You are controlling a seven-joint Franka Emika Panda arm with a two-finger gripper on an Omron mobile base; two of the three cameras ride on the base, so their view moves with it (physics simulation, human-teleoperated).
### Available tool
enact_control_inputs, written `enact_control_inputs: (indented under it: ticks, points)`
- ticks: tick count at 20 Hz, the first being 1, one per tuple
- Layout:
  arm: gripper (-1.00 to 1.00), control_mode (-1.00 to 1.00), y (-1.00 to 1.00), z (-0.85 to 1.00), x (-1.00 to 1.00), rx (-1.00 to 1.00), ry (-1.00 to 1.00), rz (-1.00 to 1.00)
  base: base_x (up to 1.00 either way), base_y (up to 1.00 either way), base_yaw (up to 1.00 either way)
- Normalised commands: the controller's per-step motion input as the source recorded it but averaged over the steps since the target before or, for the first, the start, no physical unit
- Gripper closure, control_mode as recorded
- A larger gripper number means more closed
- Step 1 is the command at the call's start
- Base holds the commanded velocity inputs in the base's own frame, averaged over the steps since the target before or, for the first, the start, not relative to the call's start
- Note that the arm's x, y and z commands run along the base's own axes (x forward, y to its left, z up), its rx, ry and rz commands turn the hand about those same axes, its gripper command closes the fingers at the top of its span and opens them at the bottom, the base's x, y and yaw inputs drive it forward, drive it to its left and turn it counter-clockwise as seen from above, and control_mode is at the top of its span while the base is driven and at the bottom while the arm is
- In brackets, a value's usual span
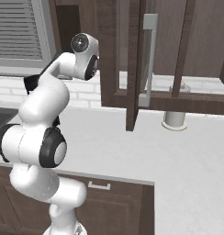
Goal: Gather all objects into one cabinet and sort the glasses and bowls to opposite sides.
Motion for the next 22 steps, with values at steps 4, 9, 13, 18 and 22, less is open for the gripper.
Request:
enact_control_inputs:
  ticks: [4, 9, 13, 18, 22]
  points:
    - [1.00, -1.00, 0.00, 0.07, -0.41, 0.00, 0.00, 0.00, 0.00, 0.00, 0.00]
    - [1.00, -1.00, 0.00, 0.06, -0.50, 0.00, 0.00, 0.00, 0.00, 0.00, 0.00]
    - [1.00, -1.00, -0.06, 0.02, -0.72, 0.00, 0.00, -0.02, 0.00, 0.00, 0.00]
    - [1.00, -1.00, 0.06, 0.04, -0.78, 0.00, 0.00, -0.04, 0.00, 0.00, 0.00]
    - [1.00, -1.00, 0.34, 0.09, -0.81, -0.02, 0.00, -0.05, 0.00, 0.00, 0.00]
